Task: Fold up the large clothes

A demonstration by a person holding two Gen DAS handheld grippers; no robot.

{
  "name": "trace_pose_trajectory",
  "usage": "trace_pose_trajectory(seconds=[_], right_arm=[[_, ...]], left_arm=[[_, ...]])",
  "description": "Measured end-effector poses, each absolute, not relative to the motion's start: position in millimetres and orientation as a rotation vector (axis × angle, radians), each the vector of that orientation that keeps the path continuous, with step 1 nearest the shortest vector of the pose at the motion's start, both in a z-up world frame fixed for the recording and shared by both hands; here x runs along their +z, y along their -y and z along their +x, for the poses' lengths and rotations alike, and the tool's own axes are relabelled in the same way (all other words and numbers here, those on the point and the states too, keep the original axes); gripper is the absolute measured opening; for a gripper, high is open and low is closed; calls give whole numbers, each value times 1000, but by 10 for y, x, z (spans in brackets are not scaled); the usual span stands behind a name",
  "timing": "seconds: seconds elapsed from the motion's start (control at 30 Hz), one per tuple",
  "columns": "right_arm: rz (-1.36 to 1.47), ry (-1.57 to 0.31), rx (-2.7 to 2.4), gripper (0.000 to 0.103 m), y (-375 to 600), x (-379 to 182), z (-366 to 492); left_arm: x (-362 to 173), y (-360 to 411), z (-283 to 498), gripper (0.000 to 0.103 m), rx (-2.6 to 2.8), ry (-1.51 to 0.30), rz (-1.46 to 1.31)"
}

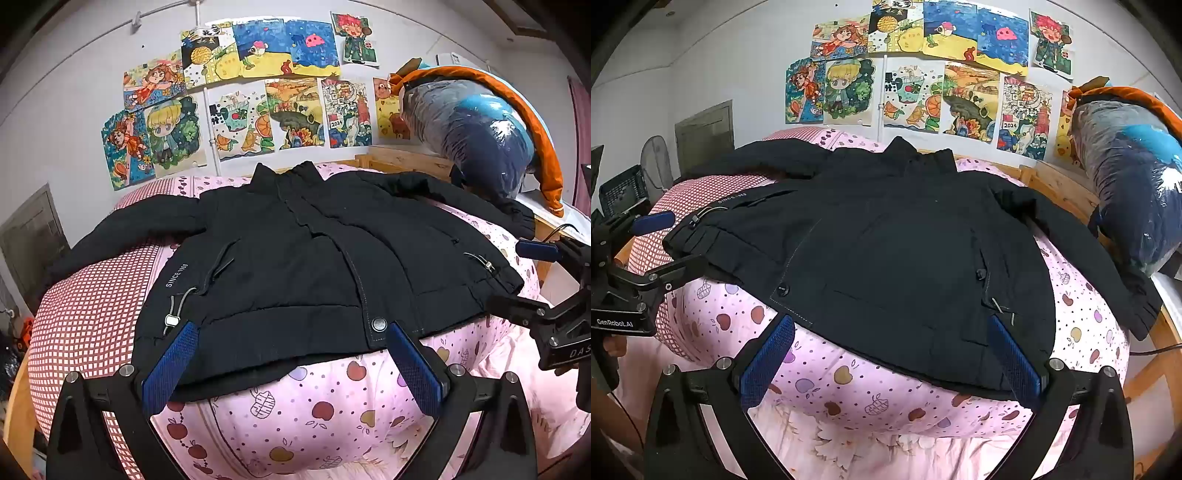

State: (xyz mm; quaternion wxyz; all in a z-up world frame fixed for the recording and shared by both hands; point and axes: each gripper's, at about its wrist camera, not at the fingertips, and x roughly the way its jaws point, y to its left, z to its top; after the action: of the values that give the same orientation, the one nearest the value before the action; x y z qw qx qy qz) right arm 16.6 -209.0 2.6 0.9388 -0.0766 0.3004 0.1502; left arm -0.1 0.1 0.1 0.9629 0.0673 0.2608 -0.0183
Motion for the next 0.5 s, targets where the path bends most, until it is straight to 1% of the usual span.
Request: trace_pose_trajectory(seconds=[0.5], right_arm=[[-157,-619,307,102,2063,57,191]], left_arm=[[-2,1,0,103,-35,-529,142]])
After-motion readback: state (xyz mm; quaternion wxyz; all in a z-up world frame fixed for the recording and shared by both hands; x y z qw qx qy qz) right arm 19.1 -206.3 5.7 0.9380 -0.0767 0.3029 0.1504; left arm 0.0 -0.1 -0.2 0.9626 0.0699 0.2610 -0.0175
